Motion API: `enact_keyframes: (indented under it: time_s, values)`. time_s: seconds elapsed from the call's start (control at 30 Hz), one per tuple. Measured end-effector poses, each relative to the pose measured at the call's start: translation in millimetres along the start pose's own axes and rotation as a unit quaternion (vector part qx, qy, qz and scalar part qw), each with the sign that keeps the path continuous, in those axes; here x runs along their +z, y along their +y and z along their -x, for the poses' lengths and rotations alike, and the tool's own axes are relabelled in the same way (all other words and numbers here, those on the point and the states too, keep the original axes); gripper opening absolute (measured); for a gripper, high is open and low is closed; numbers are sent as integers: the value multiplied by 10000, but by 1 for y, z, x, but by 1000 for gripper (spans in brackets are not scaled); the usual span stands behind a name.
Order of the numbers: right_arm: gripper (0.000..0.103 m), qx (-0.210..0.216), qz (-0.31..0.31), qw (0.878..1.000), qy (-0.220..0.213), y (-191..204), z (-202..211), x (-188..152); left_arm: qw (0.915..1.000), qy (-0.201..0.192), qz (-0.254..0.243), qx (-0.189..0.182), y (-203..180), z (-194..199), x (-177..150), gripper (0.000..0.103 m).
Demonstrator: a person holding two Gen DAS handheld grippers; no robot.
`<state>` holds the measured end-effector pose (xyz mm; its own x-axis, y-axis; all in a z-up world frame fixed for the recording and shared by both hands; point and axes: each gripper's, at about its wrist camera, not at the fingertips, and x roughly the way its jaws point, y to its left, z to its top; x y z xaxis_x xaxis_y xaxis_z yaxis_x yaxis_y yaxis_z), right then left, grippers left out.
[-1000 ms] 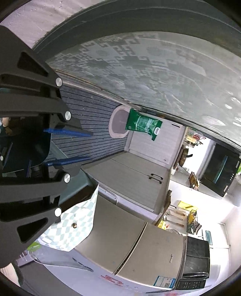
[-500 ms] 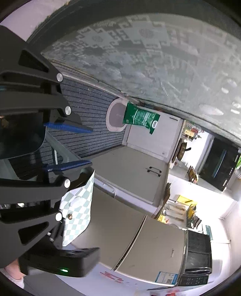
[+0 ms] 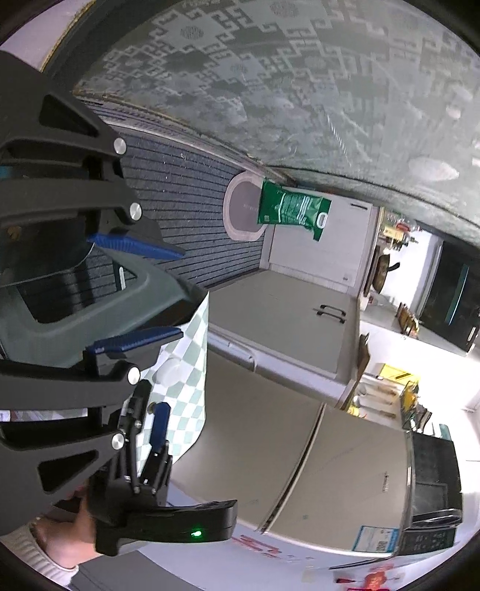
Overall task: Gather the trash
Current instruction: 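Move both grippers back to the table toward the white round container and nut shell, then grasp the white round container with the left gripper while the right gripper grasps the nut shell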
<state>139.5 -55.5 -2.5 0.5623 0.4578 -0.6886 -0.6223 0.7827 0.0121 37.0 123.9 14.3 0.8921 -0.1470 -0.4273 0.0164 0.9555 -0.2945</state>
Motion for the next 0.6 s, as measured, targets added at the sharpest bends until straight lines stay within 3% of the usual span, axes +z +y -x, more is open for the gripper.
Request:
enact_keyframes:
  time_s: [0.3, 0.6]
  values:
    - [52, -325, -374, 9987, 92, -46, -1, -15, 9993, 250, -249, -101, -31, -20, -6, 44]
    - [41, -367, -446, 9981, 229, -65, -15, -19, 9962, 570, -611, -252, -64, -43, -12, 49]
